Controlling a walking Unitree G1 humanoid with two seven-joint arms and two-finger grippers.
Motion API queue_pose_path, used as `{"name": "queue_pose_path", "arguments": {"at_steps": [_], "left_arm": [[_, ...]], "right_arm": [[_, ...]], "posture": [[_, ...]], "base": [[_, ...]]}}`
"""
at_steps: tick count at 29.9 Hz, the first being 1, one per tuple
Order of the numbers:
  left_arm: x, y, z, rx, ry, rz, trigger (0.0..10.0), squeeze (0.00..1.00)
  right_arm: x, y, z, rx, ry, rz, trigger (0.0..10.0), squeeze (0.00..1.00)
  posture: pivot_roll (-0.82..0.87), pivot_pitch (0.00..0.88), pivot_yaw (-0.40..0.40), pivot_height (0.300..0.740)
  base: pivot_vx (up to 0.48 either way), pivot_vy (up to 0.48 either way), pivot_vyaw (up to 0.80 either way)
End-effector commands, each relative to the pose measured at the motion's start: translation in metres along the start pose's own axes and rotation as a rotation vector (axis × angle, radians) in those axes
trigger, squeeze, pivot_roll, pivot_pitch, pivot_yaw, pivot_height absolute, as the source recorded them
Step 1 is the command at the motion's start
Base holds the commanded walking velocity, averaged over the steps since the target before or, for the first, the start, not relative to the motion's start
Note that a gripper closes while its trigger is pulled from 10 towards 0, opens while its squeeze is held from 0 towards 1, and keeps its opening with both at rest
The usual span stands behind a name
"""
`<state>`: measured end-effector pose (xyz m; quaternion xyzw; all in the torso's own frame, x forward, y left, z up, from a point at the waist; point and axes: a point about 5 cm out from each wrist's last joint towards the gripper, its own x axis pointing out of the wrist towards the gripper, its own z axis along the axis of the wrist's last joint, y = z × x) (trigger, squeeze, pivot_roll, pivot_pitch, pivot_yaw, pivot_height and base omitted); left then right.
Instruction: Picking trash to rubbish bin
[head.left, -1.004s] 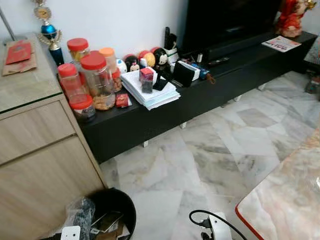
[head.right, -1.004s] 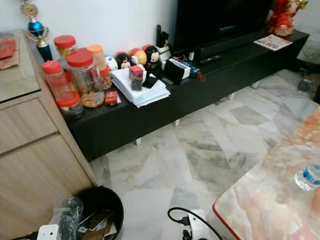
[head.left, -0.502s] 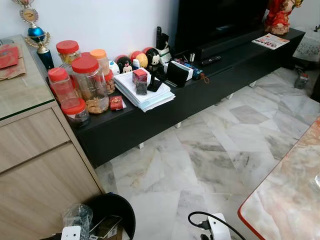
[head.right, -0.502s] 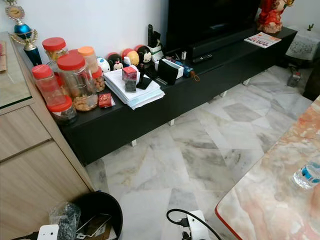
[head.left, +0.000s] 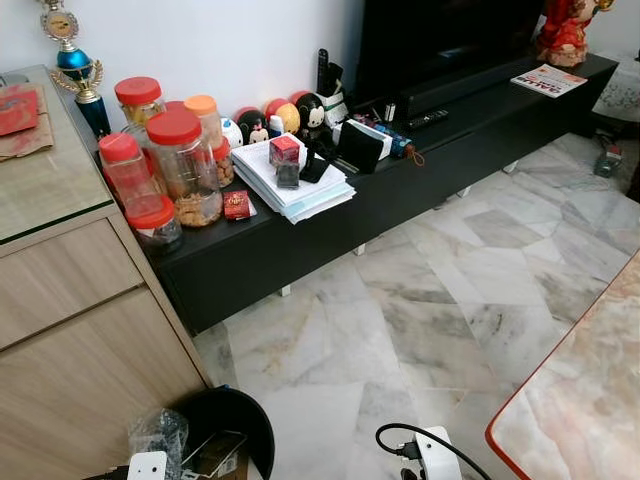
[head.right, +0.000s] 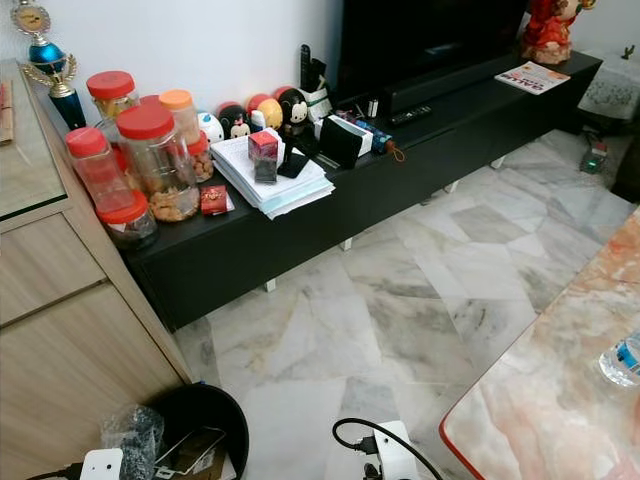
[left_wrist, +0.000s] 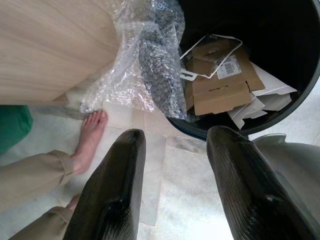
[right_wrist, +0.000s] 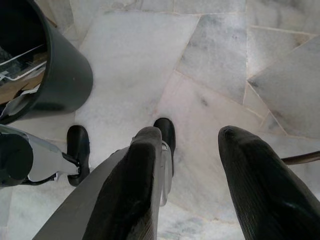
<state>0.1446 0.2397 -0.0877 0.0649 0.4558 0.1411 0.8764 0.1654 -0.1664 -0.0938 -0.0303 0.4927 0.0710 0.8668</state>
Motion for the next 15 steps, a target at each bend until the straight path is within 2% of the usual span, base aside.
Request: {"name": "queue_pose_path", "arguments": {"at_steps": [1, 4, 8, 15], "left_arm": [[-0.0013, 0.0019, -0.0076, 0.032, 0.034, 0.003, 10.0, 0.00], [-0.0013, 0.0006, -0.0068, 0.018, 0.026, -0.005, 10.0, 0.00], [-0.0009, -0.0002, -0.0047, 0.014, 0.016, -0.005, 10.0, 0.00], [-0.0009, 0.0009, -0.0060, 0.029, 0.029, -0.001, 10.0, 0.00]], "right_arm": [[-0.0007, 0.0007, -0.0057, -0.006, 0.022, 0.002, 10.0, 0.00], [-0.0007, 0.0008, -0.0060, -0.004, 0.022, 0.002, 10.0, 0.00], [-0.0007, 0.0010, -0.0062, -0.004, 0.022, 0.003, 10.0, 0.00], [-0.0007, 0.0007, -0.0060, -0.004, 0.021, 0.003, 10.0, 0.00]], "posture": [[0.04, 0.061, -0.003, 0.740], [0.04, 0.060, -0.002, 0.740], [0.04, 0.060, -0.002, 0.740], [0.04, 0.060, -0.004, 0.740]], "base": [[0.000, 0.000, -0.73], [0.000, 0.000, -0.73], [-0.363, 0.000, -0.73], [0.000, 0.000, -0.73]]}}
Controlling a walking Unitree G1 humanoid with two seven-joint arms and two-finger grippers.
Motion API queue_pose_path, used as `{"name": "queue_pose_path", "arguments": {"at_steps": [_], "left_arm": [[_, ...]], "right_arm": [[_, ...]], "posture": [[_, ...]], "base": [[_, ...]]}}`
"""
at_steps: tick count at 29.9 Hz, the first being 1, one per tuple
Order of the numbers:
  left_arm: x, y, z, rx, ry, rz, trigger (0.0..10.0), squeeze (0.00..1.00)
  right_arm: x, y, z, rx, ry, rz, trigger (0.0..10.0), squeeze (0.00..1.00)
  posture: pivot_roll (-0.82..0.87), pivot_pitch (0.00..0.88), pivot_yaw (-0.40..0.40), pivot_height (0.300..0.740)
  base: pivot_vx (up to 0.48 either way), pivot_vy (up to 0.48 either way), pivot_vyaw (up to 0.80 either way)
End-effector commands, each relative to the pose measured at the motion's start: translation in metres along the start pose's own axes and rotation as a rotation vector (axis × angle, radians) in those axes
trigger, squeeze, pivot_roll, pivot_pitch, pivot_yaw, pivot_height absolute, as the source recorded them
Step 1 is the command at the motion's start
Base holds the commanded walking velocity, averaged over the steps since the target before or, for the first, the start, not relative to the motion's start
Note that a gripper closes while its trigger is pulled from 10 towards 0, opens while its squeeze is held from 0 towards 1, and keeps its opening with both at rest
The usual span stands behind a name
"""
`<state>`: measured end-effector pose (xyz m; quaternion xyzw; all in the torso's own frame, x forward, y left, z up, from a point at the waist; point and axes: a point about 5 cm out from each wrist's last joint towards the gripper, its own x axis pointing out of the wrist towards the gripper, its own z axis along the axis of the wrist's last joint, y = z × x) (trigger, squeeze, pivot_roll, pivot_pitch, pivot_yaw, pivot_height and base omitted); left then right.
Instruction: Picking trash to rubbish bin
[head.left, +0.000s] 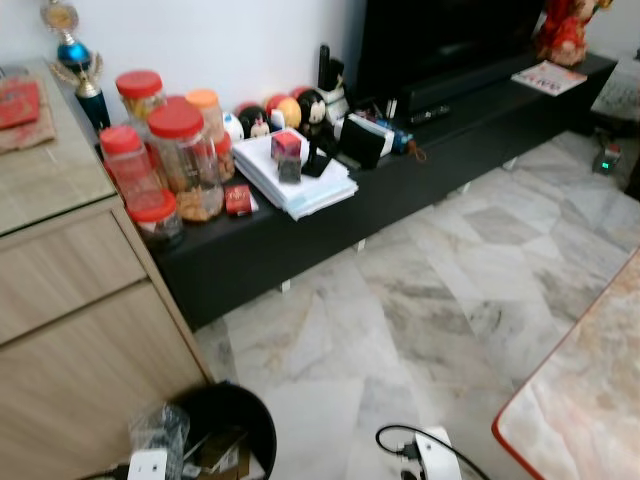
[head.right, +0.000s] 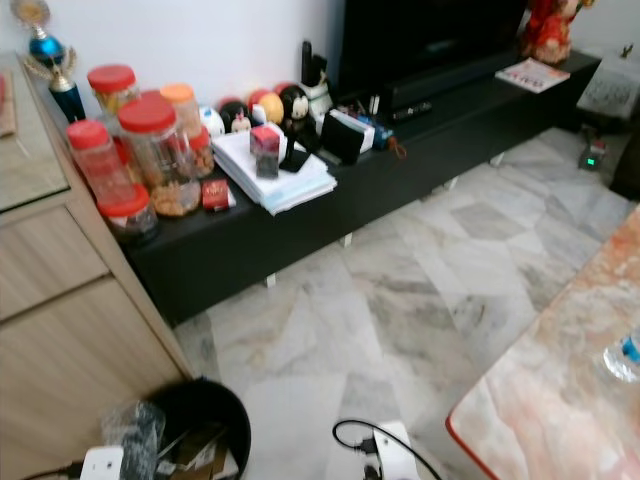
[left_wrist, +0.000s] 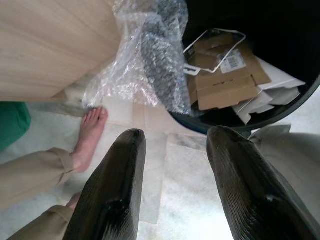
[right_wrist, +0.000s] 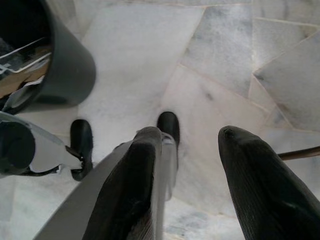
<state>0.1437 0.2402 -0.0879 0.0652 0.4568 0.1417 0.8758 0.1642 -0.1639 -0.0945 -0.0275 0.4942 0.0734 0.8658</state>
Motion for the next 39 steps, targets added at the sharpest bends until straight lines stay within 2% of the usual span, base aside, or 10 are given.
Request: {"name": "queue_pose_path", "arguments": {"at_steps": [1, 39], "left_arm": [[-0.0008, 0.0001, -0.0052, 0.029, 0.027, -0.002, 10.0, 0.00], [-0.0013, -0.0022, -0.0074, 0.033, 0.038, -0.010, 10.0, 0.00]], "right_arm": [[-0.0010, -0.0022, -0.0049, -0.007, 0.018, -0.005, 10.0, 0.00], [-0.0014, -0.0020, -0.0080, -0.006, 0.028, -0.004, 10.0, 0.00]], "posture": [[0.04, 0.060, -0.004, 0.740], [0.05, 0.060, -0.007, 0.740]], "base": [[0.000, 0.000, -0.73], [-0.031, 0.000, -0.73]]}}
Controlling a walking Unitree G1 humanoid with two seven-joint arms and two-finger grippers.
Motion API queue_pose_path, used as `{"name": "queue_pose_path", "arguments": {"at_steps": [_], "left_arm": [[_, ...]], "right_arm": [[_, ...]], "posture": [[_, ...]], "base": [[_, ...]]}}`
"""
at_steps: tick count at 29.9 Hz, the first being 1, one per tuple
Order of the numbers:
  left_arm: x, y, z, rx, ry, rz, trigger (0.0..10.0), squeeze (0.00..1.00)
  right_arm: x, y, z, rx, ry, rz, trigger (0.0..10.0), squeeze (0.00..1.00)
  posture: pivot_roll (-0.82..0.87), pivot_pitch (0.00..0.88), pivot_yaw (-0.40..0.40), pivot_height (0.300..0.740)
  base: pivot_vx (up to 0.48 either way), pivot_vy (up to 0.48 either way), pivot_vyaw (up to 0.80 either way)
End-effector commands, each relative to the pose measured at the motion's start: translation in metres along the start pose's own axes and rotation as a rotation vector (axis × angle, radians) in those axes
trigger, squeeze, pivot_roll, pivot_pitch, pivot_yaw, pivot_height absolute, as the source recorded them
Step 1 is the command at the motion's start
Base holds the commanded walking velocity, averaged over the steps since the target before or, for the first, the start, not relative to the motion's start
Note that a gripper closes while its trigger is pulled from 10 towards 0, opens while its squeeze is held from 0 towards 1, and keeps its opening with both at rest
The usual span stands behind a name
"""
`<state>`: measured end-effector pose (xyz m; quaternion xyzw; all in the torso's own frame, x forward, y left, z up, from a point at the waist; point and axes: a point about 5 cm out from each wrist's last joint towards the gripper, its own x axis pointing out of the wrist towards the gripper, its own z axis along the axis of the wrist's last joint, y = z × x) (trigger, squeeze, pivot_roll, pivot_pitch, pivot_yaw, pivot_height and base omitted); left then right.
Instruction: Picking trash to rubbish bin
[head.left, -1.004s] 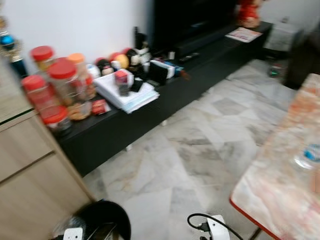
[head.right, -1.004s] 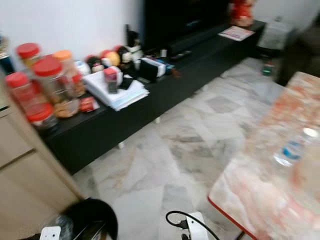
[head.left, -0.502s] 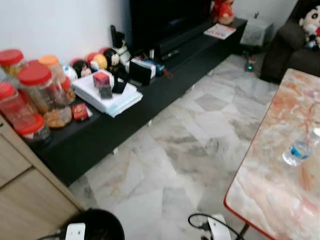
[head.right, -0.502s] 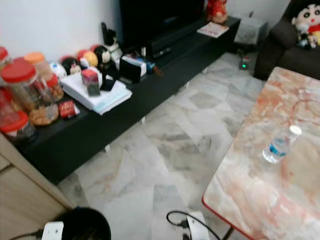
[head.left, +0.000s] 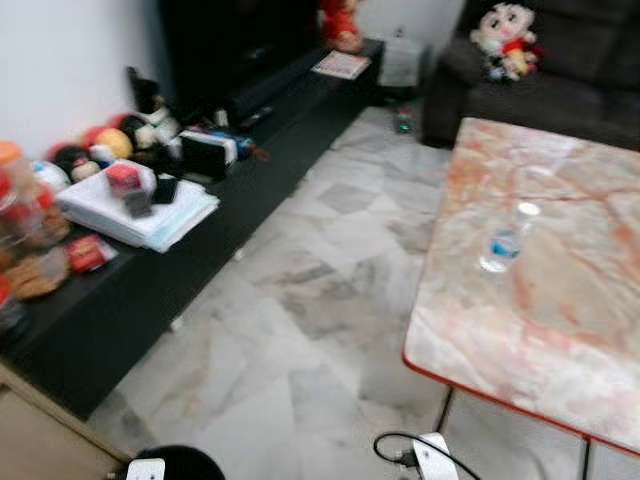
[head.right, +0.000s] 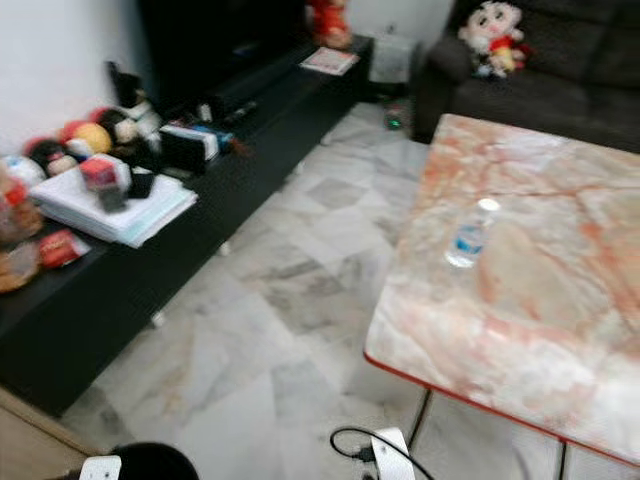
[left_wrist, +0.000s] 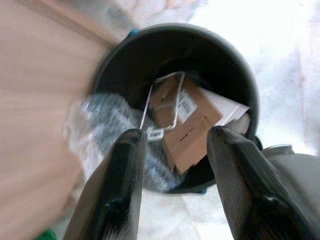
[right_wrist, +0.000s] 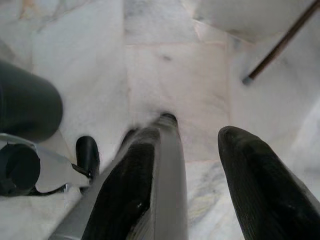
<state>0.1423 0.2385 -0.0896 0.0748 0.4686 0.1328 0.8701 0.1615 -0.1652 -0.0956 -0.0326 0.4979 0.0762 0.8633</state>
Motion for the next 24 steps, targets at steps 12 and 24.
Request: {"name": "queue_pose_path", "arguments": {"at_steps": [12, 24], "left_arm": [[-0.0008, -0.0022, -0.0022, -0.005, 0.001, -0.012, 10.0, 0.00], [-0.0009, -0.0008, -0.0039, 0.037, 0.007, -0.012, 10.0, 0.00]], "right_arm": [[-0.0008, -0.0009, -0.0049, 0.003, 0.018, -0.003, 10.0, 0.00], [-0.0008, -0.0011, -0.0035, 0.021, -0.002, -0.009, 10.0, 0.00]], "posture": [[0.05, 0.059, -0.008, 0.740], [0.05, 0.060, -0.006, 0.740]], "base": [[0.000, 0.000, -0.73], [0.000, -0.131, -0.12]]}}
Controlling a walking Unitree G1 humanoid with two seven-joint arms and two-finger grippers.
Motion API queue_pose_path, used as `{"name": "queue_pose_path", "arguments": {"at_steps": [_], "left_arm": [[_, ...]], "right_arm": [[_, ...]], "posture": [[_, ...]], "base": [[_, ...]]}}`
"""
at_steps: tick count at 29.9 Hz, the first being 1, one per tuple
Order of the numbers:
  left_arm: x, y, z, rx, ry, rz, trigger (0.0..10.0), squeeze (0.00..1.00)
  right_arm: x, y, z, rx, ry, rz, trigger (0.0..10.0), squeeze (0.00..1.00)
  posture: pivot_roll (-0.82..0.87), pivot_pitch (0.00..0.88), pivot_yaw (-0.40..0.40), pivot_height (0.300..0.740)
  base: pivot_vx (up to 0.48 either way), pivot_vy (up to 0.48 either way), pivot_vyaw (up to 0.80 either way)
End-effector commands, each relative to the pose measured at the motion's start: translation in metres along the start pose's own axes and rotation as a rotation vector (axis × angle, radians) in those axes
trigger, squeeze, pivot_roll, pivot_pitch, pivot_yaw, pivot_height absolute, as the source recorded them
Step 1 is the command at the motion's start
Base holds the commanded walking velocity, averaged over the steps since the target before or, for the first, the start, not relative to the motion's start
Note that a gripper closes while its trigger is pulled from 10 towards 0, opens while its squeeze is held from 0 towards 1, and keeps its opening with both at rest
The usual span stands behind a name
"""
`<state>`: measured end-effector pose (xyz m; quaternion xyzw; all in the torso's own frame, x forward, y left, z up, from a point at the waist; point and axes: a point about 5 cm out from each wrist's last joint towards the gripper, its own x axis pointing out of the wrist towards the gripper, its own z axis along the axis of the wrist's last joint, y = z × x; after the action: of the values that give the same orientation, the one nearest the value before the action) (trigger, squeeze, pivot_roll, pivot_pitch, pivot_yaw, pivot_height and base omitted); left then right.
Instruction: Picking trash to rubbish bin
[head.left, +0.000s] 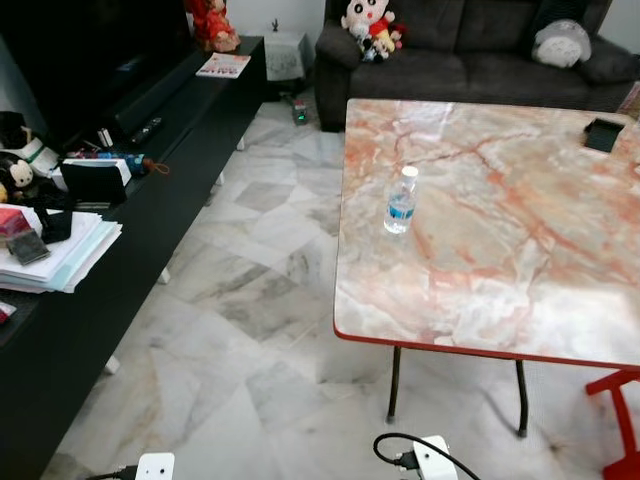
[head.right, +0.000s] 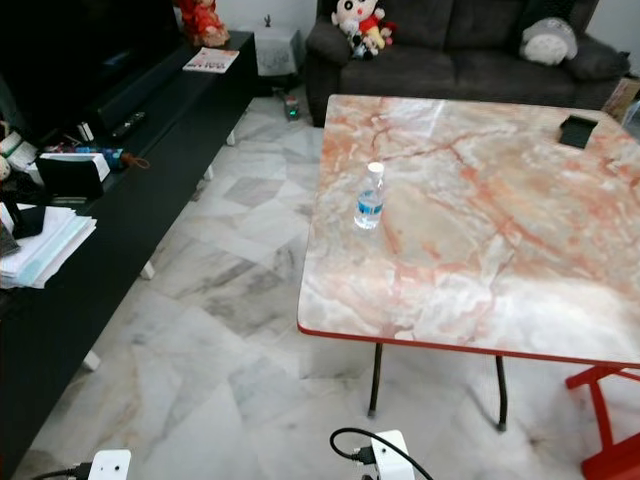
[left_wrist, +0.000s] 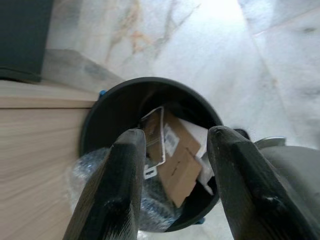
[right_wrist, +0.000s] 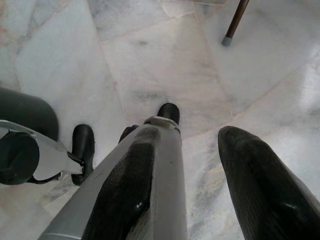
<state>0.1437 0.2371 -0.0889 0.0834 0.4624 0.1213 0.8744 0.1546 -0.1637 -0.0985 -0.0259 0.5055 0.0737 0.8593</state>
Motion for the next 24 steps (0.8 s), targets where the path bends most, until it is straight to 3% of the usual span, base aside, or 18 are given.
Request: {"name": "queue_pose_path", "arguments": {"at_steps": [1, 6, 15, 24], "left_arm": [[-0.0009, 0.0007, -0.0055, 0.012, 0.026, 0.001, 10.0, 0.00], [-0.0008, 0.0009, -0.0053, 0.011, 0.025, 0.002, 10.0, 0.00], [-0.0007, 0.0009, -0.0051, 0.013, 0.027, -0.003, 10.0, 0.00], [-0.0008, 0.0009, -0.0057, 0.012, 0.028, -0.003, 10.0, 0.00]], "right_arm": [[-0.0001, -0.0036, 0.0039, 0.006, -0.019, -0.012, 10.0, 0.00], [0.0000, -0.0033, 0.0040, 0.010, -0.019, -0.012, 10.0, 0.00], [0.0000, -0.0029, 0.0016, -0.011, 0.005, -0.014, 10.0, 0.00], [0.0000, -0.0032, 0.0014, -0.016, 0.006, -0.019, 10.0, 0.00]], "posture": [[0.05, 0.059, -0.005, 0.740], [0.05, 0.059, -0.005, 0.740], [0.05, 0.059, -0.004, 0.740], [0.05, 0.058, -0.005, 0.740]], "base": [[0.000, -0.458, 0.00], [0.000, -0.456, 0.00], [0.000, -0.440, -0.73], [0.000, -0.393, 0.00]]}}
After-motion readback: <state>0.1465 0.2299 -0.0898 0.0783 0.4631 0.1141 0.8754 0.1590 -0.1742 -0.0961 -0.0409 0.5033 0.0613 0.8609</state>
